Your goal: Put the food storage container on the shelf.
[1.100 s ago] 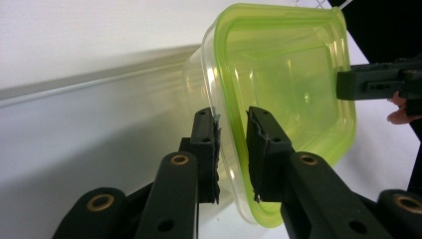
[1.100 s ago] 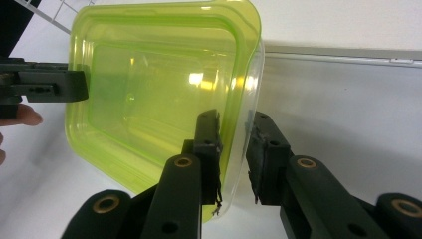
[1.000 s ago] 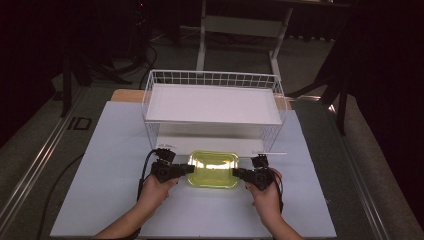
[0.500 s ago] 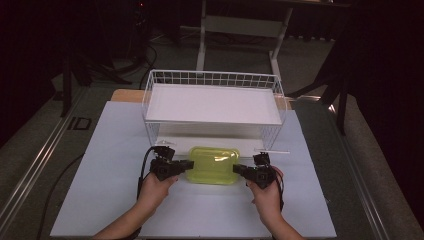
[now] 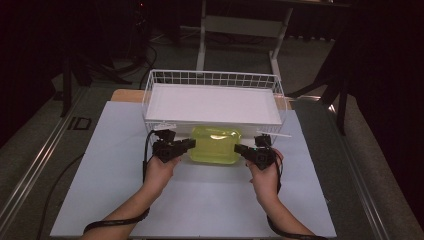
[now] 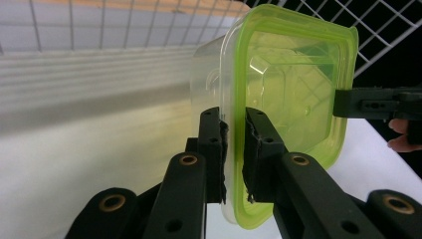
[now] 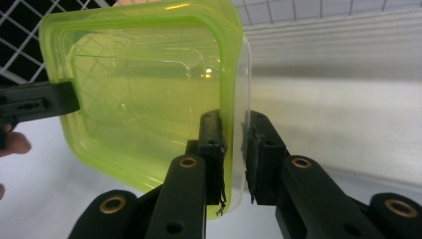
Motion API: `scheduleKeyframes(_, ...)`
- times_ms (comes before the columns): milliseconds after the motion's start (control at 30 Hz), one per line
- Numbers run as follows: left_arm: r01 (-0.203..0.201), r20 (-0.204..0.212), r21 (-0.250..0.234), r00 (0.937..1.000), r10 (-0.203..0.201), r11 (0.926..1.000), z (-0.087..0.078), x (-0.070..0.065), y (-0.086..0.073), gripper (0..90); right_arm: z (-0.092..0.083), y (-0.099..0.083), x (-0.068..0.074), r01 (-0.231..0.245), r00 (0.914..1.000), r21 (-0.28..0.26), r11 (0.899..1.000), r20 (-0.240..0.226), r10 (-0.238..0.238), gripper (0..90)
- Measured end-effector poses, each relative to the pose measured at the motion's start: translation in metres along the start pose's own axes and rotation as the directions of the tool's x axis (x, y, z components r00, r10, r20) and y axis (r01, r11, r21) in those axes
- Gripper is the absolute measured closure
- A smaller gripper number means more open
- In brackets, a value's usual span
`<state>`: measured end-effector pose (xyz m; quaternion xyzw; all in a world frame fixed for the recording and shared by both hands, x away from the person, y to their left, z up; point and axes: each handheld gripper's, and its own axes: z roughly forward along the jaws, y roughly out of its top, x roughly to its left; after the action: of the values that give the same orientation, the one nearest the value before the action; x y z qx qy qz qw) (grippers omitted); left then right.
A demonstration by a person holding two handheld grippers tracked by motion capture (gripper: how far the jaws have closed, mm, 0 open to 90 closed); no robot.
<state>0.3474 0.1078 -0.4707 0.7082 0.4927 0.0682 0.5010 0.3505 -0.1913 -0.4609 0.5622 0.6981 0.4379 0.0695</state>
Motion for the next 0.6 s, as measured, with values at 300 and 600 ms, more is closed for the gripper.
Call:
scheduleKeyframes(300,0.022,-0.014,-0.021,0.9997,-0.022,0.9995,0.019,0.013,-0.019,80.2,0.019,-0.009,-0.009,0.000,0.9994,0.010,1.000,0.033,-0.001,79.1)
scheduleKeyframes(600,0.052,-0.001,-0.010,0.9987,-0.052,0.9986,0.031,0.025,-0.019,79.9,0.030,-0.006,-0.011,0.025,0.9973,0.007,1.000,0.069,-0.025,79.0)
